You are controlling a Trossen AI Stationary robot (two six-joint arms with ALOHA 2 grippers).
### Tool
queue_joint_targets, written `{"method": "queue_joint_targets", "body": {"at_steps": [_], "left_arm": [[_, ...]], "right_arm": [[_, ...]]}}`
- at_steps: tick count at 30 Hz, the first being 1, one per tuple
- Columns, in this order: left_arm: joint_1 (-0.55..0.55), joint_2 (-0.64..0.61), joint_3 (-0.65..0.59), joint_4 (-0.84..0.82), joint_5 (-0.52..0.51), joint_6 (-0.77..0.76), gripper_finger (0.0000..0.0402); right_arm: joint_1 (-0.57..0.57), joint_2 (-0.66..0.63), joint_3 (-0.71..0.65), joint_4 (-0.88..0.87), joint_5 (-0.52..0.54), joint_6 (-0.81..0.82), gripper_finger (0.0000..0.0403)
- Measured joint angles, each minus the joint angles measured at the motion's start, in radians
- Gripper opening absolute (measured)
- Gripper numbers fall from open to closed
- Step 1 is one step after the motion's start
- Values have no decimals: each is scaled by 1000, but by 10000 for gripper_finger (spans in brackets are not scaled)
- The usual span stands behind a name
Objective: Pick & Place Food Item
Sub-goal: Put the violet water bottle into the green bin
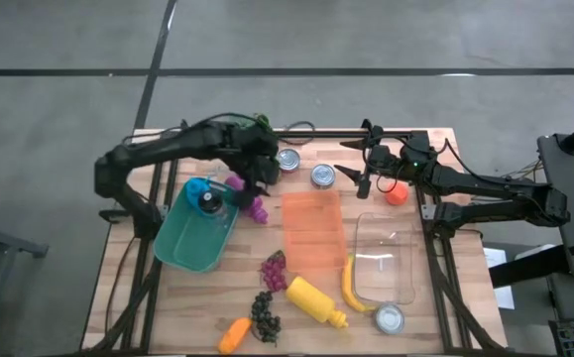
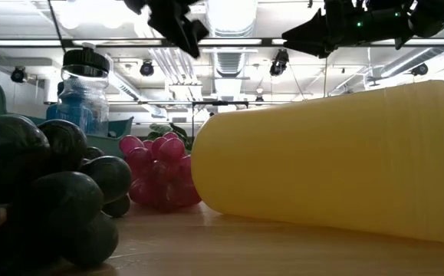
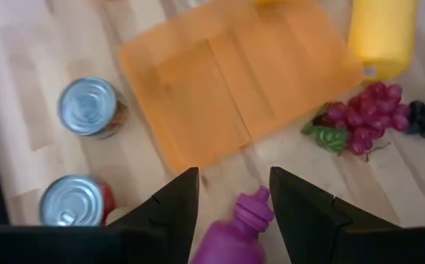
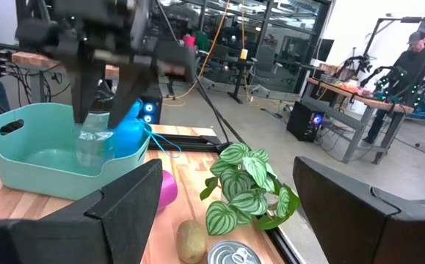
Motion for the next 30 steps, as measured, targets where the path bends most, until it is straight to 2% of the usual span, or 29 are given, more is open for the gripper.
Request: {"method": "queue_joint_targets", "body": {"at_steps": [7, 13, 30], "left_arm": [[-38, 101, 6, -39, 1, 68, 171], [-56, 116, -21, -47, -42, 71, 171], [-120, 120, -251, 183, -82, 38, 171]], "right_arm": [[0, 0, 0, 0, 0, 0, 305], [0, 0, 0, -3, 0, 0, 305], [0, 0, 0, -16, 0, 0, 305]]}}
